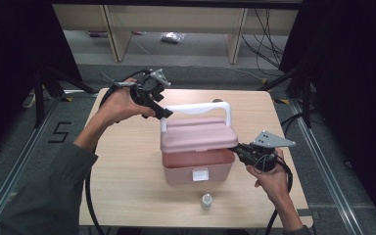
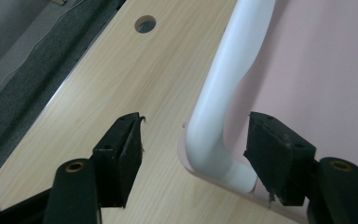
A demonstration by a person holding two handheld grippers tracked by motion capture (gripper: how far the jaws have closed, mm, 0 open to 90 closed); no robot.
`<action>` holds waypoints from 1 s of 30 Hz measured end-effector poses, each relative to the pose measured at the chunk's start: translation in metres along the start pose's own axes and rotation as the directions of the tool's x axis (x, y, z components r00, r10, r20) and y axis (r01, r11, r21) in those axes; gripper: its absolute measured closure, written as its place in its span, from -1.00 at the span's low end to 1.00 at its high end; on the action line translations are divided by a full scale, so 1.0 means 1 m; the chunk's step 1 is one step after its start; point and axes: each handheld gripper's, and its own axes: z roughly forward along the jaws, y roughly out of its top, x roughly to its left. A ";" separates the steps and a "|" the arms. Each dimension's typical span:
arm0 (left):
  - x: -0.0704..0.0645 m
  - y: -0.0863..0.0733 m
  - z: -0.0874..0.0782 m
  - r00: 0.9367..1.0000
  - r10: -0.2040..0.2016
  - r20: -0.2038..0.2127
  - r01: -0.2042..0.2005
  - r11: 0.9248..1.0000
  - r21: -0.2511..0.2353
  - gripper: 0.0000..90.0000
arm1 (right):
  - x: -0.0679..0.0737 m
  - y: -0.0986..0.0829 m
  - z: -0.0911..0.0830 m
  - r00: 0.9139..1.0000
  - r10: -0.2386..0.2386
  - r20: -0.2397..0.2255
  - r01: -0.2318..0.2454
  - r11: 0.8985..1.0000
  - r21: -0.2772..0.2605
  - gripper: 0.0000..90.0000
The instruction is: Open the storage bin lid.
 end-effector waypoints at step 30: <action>-0.034 -0.117 0.003 0.968 -0.248 0.025 0.249 0.959 -0.134 -0.44 | 0.000 0.013 0.002 0.998 -0.055 0.009 0.055 0.998 -0.005 0.92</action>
